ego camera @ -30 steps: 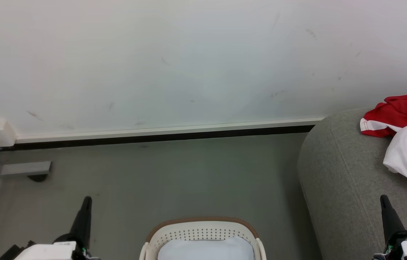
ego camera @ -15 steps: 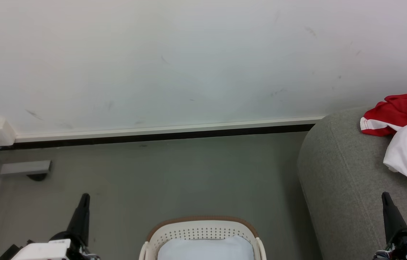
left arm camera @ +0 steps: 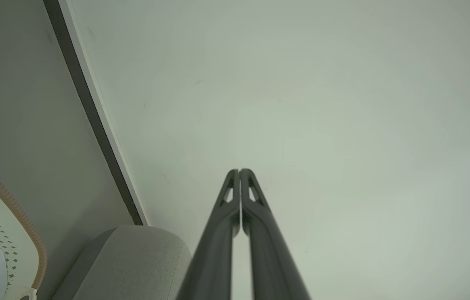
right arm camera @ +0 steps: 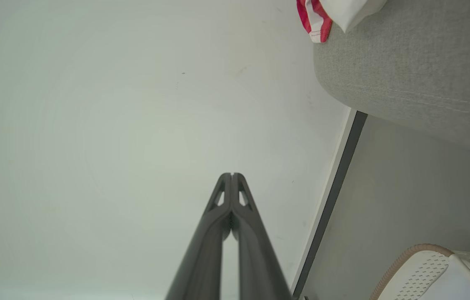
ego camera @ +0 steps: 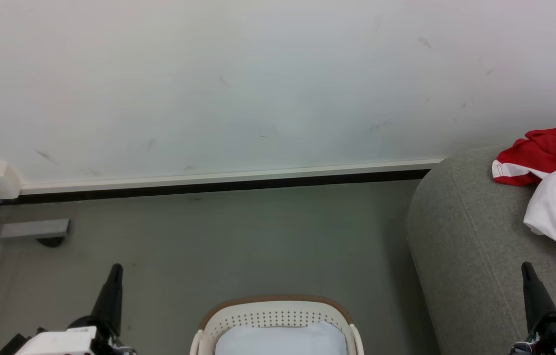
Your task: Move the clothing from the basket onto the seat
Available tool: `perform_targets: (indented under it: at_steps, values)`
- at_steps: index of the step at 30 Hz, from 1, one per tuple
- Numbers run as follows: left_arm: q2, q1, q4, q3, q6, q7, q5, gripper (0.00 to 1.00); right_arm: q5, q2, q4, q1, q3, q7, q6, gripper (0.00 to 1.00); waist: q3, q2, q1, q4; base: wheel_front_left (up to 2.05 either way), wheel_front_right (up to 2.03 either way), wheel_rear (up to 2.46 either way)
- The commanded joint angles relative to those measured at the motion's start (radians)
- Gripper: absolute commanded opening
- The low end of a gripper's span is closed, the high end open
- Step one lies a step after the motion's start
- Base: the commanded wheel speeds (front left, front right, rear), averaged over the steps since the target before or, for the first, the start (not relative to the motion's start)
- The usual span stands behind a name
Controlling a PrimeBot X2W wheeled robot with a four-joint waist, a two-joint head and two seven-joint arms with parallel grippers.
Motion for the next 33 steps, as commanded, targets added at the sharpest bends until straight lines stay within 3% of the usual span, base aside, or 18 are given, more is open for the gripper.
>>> perform_targets:
  at_steps: [1,33]
  values:
    - [0.002,-0.009,-0.003,0.002,0.001,0.004,-0.013,0.00,0.001,-0.008,-0.005,-0.012,-0.004,0.004,-0.002,0.00,0.000,0.0000,0.0000,0.000,0.00,0.00,0.00]
    - [0.002,-0.009,-0.003,0.002,0.001,0.004,-0.013,0.00,0.001,-0.008,-0.005,-0.012,-0.004,0.004,-0.002,0.00,0.000,0.0000,0.0000,0.000,0.00,0.00,0.00]
